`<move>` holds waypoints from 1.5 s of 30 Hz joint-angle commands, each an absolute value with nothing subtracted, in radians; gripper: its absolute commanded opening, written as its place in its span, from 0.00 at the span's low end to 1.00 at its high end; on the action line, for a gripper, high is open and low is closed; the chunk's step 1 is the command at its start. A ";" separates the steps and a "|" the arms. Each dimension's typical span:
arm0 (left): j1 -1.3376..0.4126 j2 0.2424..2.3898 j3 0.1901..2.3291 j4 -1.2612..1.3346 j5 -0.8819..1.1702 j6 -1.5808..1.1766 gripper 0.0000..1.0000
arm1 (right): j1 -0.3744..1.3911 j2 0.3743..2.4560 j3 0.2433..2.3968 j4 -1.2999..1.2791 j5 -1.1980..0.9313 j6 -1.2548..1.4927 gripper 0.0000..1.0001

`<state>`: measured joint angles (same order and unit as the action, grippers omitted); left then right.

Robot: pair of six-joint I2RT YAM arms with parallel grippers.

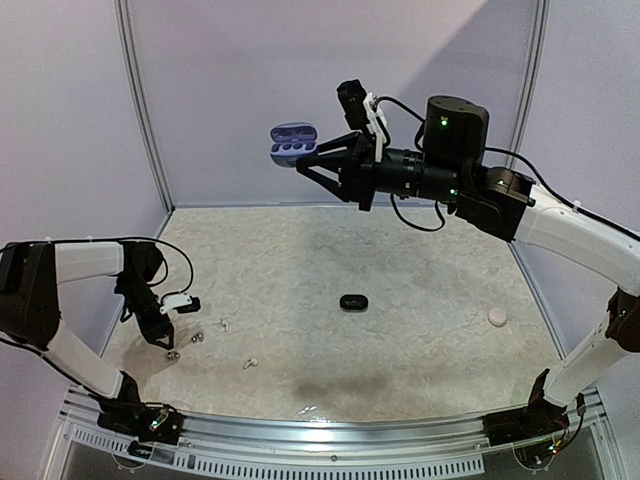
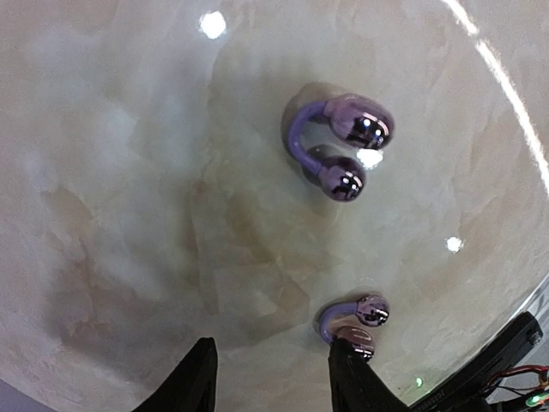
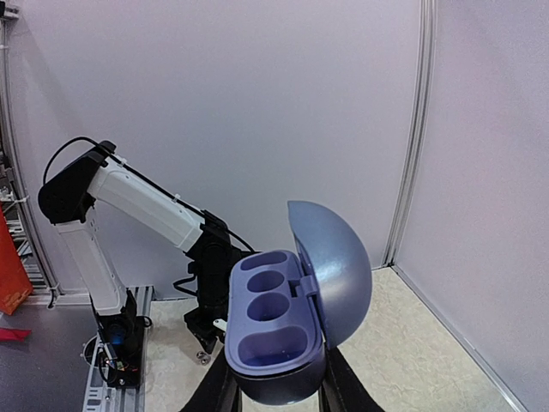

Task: Insert the wireless bluetooth earbuds into the charging case
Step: Pick up the left earbud from the center of the board.

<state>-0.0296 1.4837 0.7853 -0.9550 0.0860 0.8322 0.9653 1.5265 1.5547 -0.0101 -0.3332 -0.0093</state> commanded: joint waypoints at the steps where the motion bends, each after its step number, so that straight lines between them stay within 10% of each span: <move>1: -0.038 1.476 0.776 -0.961 0.110 0.839 0.45 | 0.959 1.504 1.542 -0.018 -0.319 -0.012 0.00; 30: -0.101 1.418 0.674 -1.001 0.181 0.873 0.32 | 0.959 1.511 1.560 -0.038 -0.277 -0.024 0.00; 45: -0.266 1.420 0.605 -0.945 0.097 0.890 0.10 | 0.959 1.499 1.558 -0.058 -0.241 -0.047 0.00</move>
